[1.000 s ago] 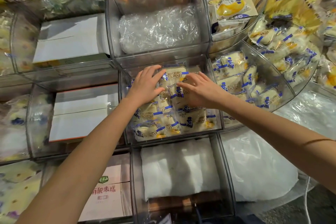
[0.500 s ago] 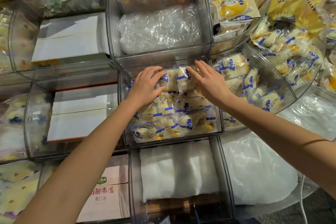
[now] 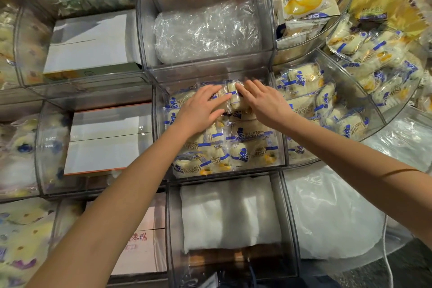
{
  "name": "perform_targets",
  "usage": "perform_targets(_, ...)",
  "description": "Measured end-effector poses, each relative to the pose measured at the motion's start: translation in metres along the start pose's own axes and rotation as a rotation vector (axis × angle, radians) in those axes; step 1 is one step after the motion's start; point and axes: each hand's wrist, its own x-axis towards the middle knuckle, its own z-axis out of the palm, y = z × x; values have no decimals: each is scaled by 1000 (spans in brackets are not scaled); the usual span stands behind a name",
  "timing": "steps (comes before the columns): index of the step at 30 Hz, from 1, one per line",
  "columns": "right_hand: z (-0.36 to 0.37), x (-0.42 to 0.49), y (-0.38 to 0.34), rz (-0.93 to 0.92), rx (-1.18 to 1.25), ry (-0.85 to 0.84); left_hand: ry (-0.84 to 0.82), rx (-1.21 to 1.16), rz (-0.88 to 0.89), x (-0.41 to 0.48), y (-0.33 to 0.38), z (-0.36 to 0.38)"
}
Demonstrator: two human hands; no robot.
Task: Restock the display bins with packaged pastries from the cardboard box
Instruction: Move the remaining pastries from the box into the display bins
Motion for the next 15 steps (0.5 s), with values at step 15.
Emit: perform_targets(15, -37, -60, -1, -52, 303, 97, 160, -147, -85, -60, 30, -26)
